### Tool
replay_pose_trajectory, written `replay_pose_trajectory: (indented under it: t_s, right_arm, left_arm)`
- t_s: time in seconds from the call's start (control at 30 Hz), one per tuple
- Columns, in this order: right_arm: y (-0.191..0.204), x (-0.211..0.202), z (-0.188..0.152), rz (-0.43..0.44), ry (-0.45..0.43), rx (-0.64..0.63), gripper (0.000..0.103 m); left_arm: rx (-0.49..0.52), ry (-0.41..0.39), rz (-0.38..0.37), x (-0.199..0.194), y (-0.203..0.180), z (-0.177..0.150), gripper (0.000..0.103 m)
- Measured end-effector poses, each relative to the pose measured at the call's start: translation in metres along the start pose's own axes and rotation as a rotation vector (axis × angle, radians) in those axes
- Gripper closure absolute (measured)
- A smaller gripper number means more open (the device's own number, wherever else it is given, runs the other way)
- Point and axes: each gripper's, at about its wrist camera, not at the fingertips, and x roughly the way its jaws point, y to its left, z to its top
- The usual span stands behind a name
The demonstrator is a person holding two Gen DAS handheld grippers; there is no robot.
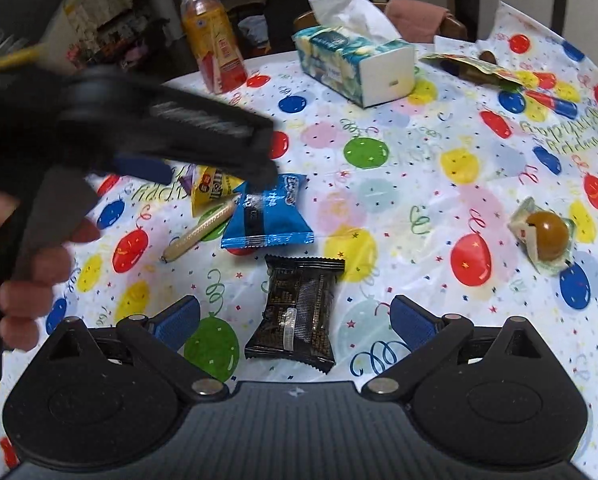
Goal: Organize snacks
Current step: 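Grasp the blue chocolate packet with the left tool while the right tool grasps the dark wrapped snack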
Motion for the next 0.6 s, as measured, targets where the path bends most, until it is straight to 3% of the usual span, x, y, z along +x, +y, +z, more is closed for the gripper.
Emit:
replay_pose_trajectory:
  t_s: [0.13,0.6]
  right_arm:
    - [0.004,0.009,-0.001,-0.001,0.013,-0.031,0.005]
    - [0.004,0.028,0.001,-0.018,0.053,-0.049,0.046]
  left_arm:
    - [-0.030,0.041,-0.007,0.017,-0.007,0.006,0.016]
    - [-0.014,0.133,0.048,0.044,-0.018,0.008,0.041]
